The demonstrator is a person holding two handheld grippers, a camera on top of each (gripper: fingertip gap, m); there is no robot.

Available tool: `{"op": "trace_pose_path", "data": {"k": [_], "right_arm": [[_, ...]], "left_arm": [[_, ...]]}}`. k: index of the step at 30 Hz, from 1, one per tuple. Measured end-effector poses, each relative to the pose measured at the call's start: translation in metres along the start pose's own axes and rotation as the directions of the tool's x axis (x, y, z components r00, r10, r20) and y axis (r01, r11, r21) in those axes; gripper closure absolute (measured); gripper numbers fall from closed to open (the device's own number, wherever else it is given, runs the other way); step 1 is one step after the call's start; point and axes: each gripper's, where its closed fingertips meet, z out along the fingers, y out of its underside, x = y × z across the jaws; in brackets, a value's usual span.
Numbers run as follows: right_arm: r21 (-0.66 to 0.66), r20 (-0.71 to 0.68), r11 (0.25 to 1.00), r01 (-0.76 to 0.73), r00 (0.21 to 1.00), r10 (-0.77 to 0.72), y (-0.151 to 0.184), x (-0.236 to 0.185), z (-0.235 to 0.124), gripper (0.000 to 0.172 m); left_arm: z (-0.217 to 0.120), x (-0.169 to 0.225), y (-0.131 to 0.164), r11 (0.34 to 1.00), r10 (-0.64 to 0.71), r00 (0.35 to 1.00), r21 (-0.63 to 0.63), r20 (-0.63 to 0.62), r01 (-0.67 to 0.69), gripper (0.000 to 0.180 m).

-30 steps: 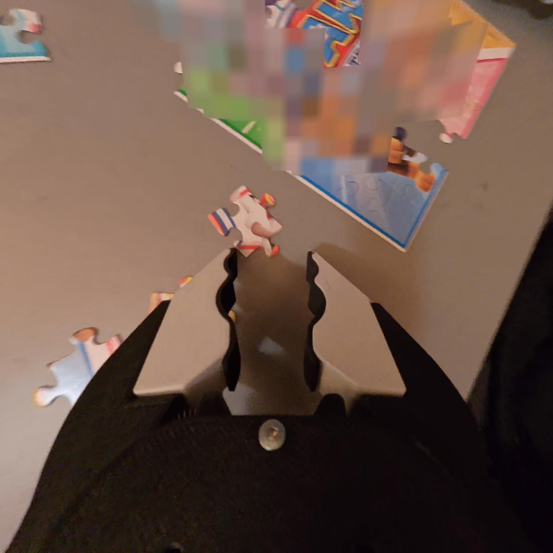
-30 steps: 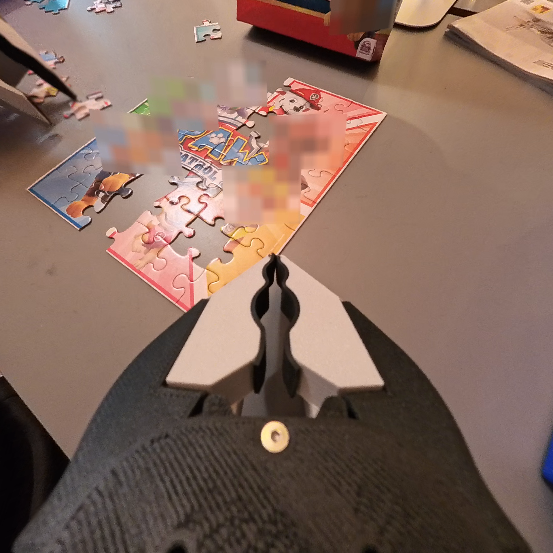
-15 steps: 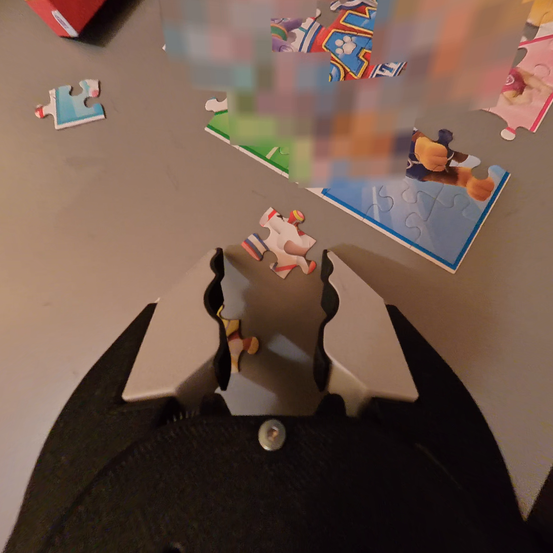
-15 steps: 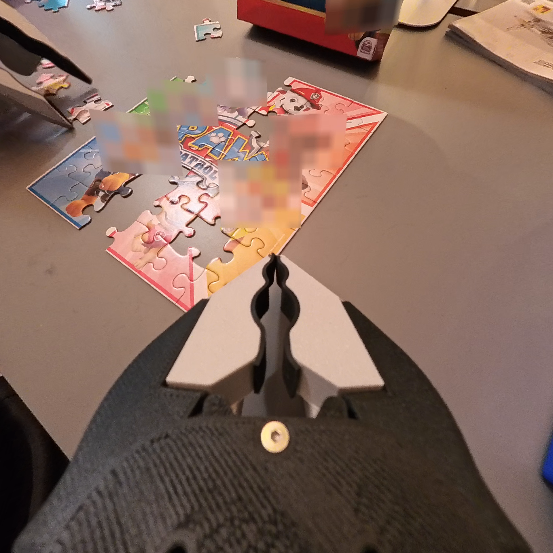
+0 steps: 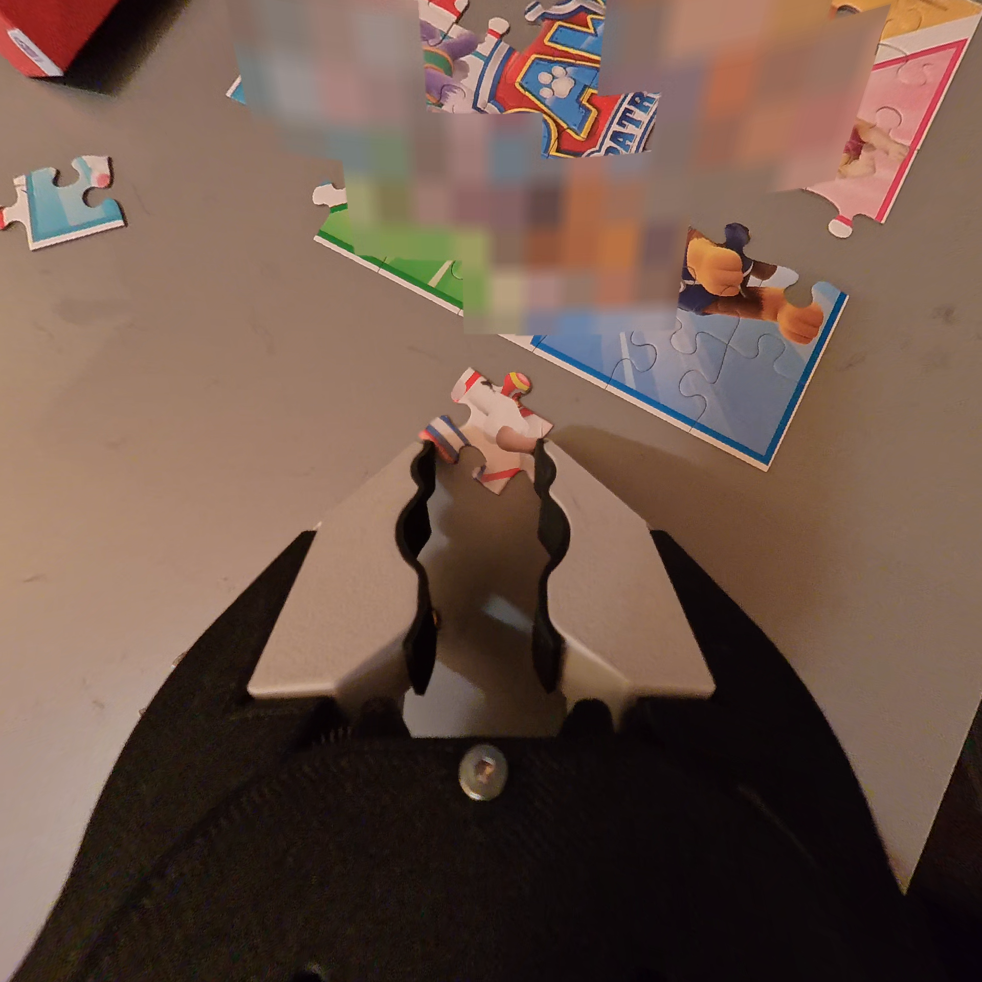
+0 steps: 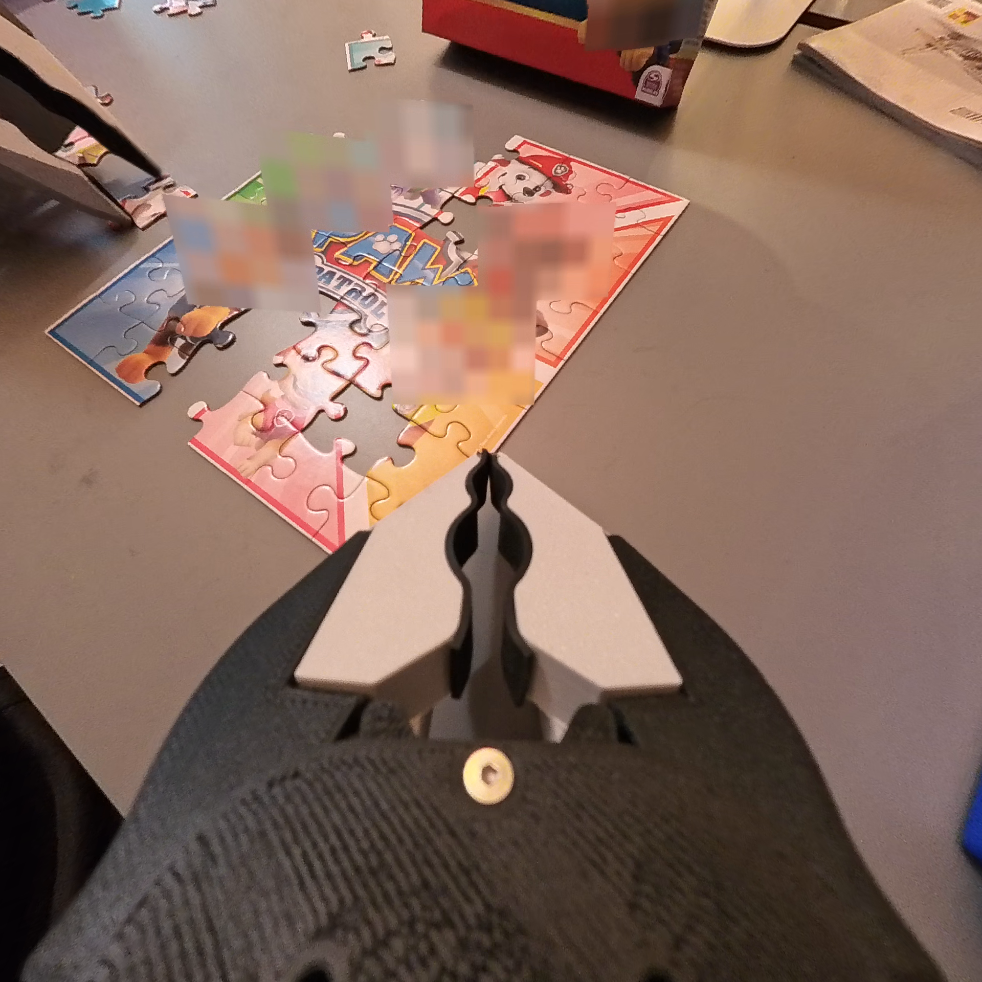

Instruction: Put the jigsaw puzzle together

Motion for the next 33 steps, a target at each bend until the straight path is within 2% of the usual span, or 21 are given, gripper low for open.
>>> {"op": "trace_pose_path", "data": {"k": [2,3,7,11,14,16,19,25,27,31,33], "right_arm": [[0.000,0.000,1.000,0.000,1.000,0.000,0.000,0.000,0.000,0.172],[0.000,0.000,1.000,0.000,1.000,0.000,0.000,0.000,0.000,0.172],[0.000,0.000,1.000,0.001,1.000,-0.001,0.000,0.000,0.000,0.172],[-0.001,0.000,1.000,0.002,1.000,-0.002,0.000,0.000,0.000,0.172],[-0.001,0.001,1.000,0.001,1.000,-0.001,0.000,0.000,0.000,0.172],[0.000,0.001,1.000,0.002,1.000,-0.002,0.000,0.000,0.000,0.172],[0.000,0.001,1.000,0.002,1.000,-0.002,0.000,0.000,0.000,0.172],[-0.001,0.000,1.000,0.003,1.000,-0.003,0.000,0.000,0.000,0.172],[-0.001,0.000,1.000,0.003,1.000,-0.003,0.000,0.000,0.000,0.172],[-0.003,0.000,1.000,0.003,1.000,-0.003,0.000,0.000,0.000,0.172],[-0.003,0.000,1.000,0.004,1.000,-0.004,0.000,0.000,0.000,0.172]], "left_arm": [[-0.002,-0.003,-0.002,1.000,0.009,1.000,0.011,0.019,-0.009,0.164],[-0.003,-0.004,-0.004,1.000,0.011,1.000,0.020,0.027,-0.011,0.163],[-0.005,-0.007,-0.006,1.000,0.003,0.999,0.029,0.047,-0.005,0.145],[-0.001,-0.024,-0.011,0.998,-0.029,0.989,0.052,0.145,0.022,0.112],[0.006,-0.024,-0.011,0.998,-0.045,0.988,0.046,0.149,0.039,0.103],[0.010,-0.019,-0.013,0.997,-0.059,0.992,0.055,0.112,0.053,0.111],[0.010,-0.010,-0.012,0.997,-0.066,0.997,0.051,0.050,0.063,0.138],[0.007,-0.008,-0.010,0.997,-0.065,0.997,0.046,0.030,0.064,0.139],[0.004,-0.009,-0.013,0.996,-0.062,0.997,0.062,0.035,0.060,0.163],[-0.001,-0.010,-0.014,0.995,-0.076,0.997,0.074,0.035,0.073,0.147],[-0.001,-0.019,-0.012,0.995,-0.084,0.993,0.065,0.080,0.079,0.137]]}}
